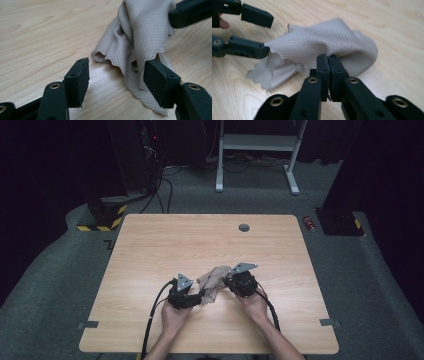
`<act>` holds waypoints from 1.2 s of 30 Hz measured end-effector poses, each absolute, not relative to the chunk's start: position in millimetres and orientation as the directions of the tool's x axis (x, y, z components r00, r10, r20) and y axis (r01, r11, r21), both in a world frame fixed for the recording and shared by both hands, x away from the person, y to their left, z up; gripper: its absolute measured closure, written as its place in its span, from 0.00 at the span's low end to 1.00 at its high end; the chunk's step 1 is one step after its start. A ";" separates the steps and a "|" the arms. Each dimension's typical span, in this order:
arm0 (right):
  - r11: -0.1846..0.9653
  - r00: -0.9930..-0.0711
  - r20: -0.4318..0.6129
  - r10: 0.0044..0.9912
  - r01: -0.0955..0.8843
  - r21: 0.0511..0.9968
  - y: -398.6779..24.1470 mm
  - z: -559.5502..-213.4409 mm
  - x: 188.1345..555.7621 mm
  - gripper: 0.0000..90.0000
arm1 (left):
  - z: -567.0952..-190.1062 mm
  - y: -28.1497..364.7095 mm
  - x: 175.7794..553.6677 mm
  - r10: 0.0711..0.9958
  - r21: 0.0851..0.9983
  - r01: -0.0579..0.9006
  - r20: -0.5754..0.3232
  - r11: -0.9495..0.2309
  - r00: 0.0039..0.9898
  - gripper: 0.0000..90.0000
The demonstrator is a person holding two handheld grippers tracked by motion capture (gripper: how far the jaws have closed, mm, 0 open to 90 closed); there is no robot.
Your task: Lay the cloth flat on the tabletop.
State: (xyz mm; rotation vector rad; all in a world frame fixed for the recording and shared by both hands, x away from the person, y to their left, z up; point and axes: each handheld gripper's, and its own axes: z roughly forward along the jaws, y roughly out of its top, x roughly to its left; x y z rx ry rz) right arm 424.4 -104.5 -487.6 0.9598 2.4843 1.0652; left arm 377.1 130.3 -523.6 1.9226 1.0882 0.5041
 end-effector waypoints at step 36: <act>0.585 -0.780 -0.078 0.621 0.395 0.708 -69.9 -469.0 420.9 0.72 | -524.6 131.3 380.2 0.859 0.796 0.547 -0.070 -0.258 0.507 0.61</act>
